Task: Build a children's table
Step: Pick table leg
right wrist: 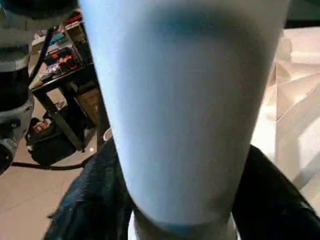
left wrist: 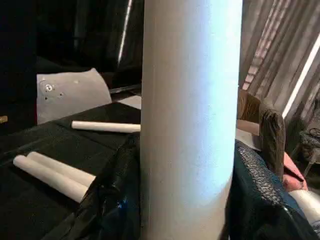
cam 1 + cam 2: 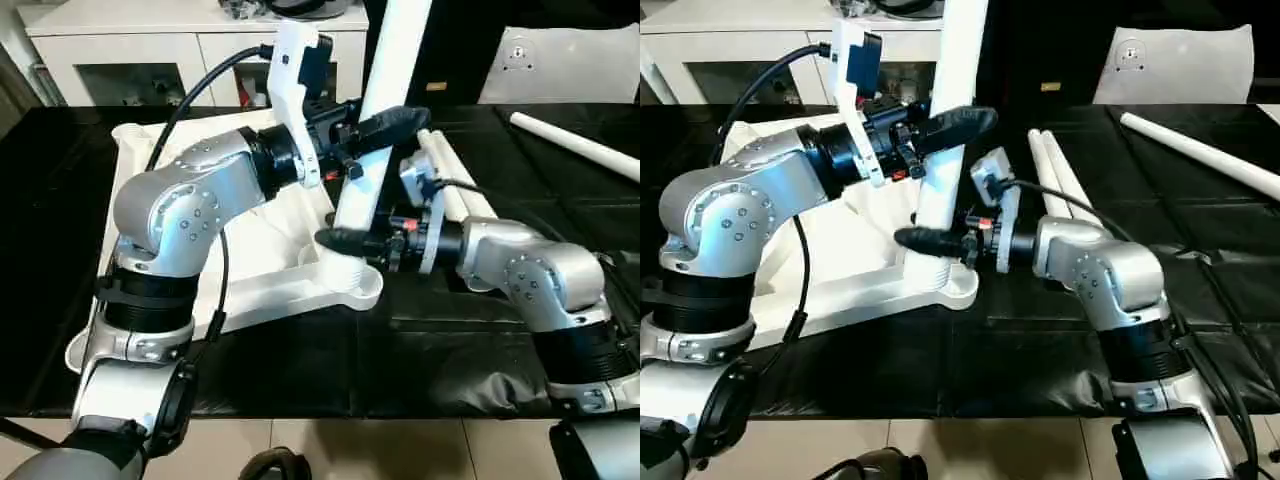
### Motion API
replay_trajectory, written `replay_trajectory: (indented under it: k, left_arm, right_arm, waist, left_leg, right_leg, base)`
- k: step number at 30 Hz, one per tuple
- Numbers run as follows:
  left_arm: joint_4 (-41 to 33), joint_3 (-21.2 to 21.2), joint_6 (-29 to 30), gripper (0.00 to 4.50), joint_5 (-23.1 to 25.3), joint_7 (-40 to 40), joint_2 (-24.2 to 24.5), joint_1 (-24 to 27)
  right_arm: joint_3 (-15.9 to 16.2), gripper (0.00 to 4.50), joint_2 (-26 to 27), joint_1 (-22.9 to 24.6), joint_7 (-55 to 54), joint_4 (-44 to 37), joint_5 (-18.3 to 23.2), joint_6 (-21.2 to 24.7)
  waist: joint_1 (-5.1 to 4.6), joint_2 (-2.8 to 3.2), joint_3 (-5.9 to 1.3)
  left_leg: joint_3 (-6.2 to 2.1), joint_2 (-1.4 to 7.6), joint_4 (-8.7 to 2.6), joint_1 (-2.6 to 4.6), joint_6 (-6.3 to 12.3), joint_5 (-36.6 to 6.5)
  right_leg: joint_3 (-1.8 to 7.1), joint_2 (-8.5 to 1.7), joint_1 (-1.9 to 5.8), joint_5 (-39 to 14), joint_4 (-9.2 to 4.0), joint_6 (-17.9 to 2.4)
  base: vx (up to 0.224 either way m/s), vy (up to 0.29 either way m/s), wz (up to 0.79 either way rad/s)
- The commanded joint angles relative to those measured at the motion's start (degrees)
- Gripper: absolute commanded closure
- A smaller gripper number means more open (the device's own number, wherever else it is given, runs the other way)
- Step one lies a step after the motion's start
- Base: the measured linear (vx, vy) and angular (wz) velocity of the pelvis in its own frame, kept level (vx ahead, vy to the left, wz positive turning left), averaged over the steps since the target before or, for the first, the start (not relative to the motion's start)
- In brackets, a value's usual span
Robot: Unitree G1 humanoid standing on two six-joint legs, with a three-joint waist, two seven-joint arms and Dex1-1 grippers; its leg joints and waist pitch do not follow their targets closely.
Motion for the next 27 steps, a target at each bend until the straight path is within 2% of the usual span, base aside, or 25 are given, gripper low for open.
replay_trajectory:
  k: [1,3,4,7,8,10,12,18,22,23,24,25,26,27]
  left_arm:
    - [-0.88,-0.3,-0.6,2.71,0.45,-0.64,0.6,-0.56]
    - [-0.77,-0.24,-0.53,2.71,0.38,-1.01,0.69,-0.51]
    - [-0.72,-0.42,-0.59,2.71,0.55,-1.57,0.94,-0.5]
    - [-0.65,-0.5,-0.67,2.71,0.74,-1.79,1.08,-0.62]
    - [-0.77,-0.74,-0.81,2.71,0.87,-2.21,1.35,-0.5]
    - [-0.87,-0.92,-0.9,2.71,0.89,-2.52,1.41,-0.47]
    - [-1.11,-0.99,-0.79,2.71,0.72,-2.68,1.42,-0.33]
    - [-1.37,-1.02,-0.61,2.71,0.75,-2.84,1.25,-0.06]
    - [-1.4,-0.92,-0.49,2.71,0.84,-2.73,1.17,0.0]
    - [-1.26,-0.8,-0.43,2.71,0.79,-2.62,1.09,-0.05]
    - [-1.18,-0.74,-0.4,2.71,0.77,-2.58,1.07,-0.1]
    - [-1.14,-0.71,-0.42,2.71,0.85,-2.55,1.09,-0.13]
    - [-0.91,-0.59,-0.49,2.71,0.91,-2.61,1.11,-0.26]
    - [-0.89,-0.59,-0.54,2.71,0.94,-2.65,1.12,-0.25]
  right_arm:
    - [0.25,1.73,-0.13,0.05,-0.17,-0.63,-0.11,0.61]
    - [0.17,1.73,-0.09,0.07,-0.35,-0.71,-0.06,0.82]
    - [-0.18,1.73,0.05,0.11,-0.21,-0.73,0.29,1.05]
    - [-0.5,1.73,0.16,0.03,-0.25,-0.82,0.45,1.22]
    - [-0.67,2.0,0.37,0.05,-0.27,-0.78,0.67,1.21]
    - [-1.09,2.07,0.67,-0.04,-0.47,-0.57,0.99,1.17]
    - [-1.31,2.35,0.9,0.02,-0.61,-0.48,1.09,1.02]
    - [-1.58,2.5,1.33,0.16,-0.47,-0.67,1.49,1.06]
    - [-1.72,2.51,1.6,0.36,-0.29,-0.95,1.64,1.06]
    - [-1.52,2.52,1.54,0.45,-0.27,-1.11,1.29,0.71]
    - [-1.44,2.52,1.51,0.45,-0.28,-1.15,1.13,0.58]
    - [-1.25,2.52,1.44,0.51,-0.17,-1.31,0.88,0.26]
    - [-1.17,1.96,1.55,0.38,-0.55,-1.2,0.45,0.13]
    - [-1.24,1.96,1.66,0.35,-0.76,-1.1,0.42,0.21]
  waist:
    - [-0.09,-0.85,-4.6]
    - [-0.12,-0.65,-4.65]
    - [-0.21,-0.9,-4.6]
    - [-0.14,-0.86,-4.57]
    - [-0.15,-0.79,-4.58]
    - [-0.14,-0.76,-4.62]
    - [-0.18,-0.83,-4.68]
    - [-0.07,-0.81,-4.61]
    - [-0.15,-0.69,-4.67]
    - [-0.18,-0.86,-4.72]
    - [-0.09,-0.56,-4.72]
    - [-0.14,-0.67,-4.69]
    - [-0.09,-0.72,-4.65]
    - [-0.09,-0.71,-4.65]
  left_leg:
    - [-5.0,9.03,-4.27,2.72,-1.02,-6.34]
    - [-5.05,9.07,-4.32,2.81,-1.16,-6.54]
    - [-5.01,9.08,-4.37,2.87,-1.22,-6.75]
    - [-4.95,8.93,-4.24,2.71,-1.23,-6.63]
    - [-4.96,8.98,-4.24,2.75,-1.33,-6.79]
    - [-4.97,8.98,-4.26,2.77,-1.25,-6.59]
    - [-4.99,9.04,-4.29,2.84,-1.14,-6.29]
    - [-4.94,8.95,-4.17,2.7,-0.99,-6.27]
    - [-5.0,9.09,-4.36,2.89,-1.26,-6.41]
    - [-4.97,9.06,-4.32,2.92,-1.21,-6.1]
    - [-4.96,8.96,-4.24,2.84,-1.23,-6.03]
    - [-4.91,8.92,-4.2,2.78,-1.21,-6.06]
    - [-4.92,8.94,-4.18,2.75,-1.14,-6.3]
    - [-4.96,8.96,-4.18,2.76,-1.18,-6.39]
  right_leg:
    - [4.32,-9.8,1.45,1.33,-3.7,-11.91]
    - [4.26,-9.72,1.41,1.17,-3.67,-11.87]
    - [4.28,-9.68,1.36,1.1,-3.7,-11.96]
    - [4.33,-9.86,1.45,0.67,-3.74,-12.15]
    - [4.37,-9.86,1.42,0.5,-3.83,-12.03]
    - [4.32,-9.79,1.4,0.75,-3.71,-12.07]
    - [4.27,-9.7,1.38,1.47,-3.57,-12.06]
    - [4.32,-9.87,1.43,1.04,-3.71,-12.15]
    - [4.22,-9.62,1.3,1.33,-3.52,-12.0]
    - [4.21,-9.67,1.32,1.9,-3.39,-12.14]
    - [4.23,-9.8,1.34,2.1,-3.42,-12.22]
    - [4.28,-9.83,1.36,2.22,-3.55,-12.21]
    - [4.32,-9.93,1.43,1.79,-3.63,-12.22]
    - [4.31,-9.86,1.42,1.6,-3.62,-12.18]
  base:
    - [0.0,0.0,0.0]
    - [0.0,0.0,0.0]
    - [0.0,0.0,0.0]
    - [0.0,0.0,0.0]
    - [0.0,0.0,0.0]
    - [0.0,0.0,0.0]
    - [0.0,0.0,0.0]
    - [0.0,0.0,0.0]
    - [0.0,0.0,0.0]
    - [0.0,0.0,0.0]
    - [0.0,0.0,0.0]
    - [0.0,0.0,0.0]
    - [0.0,0.0,0.0]
    - [0.0,0.0,0.0]
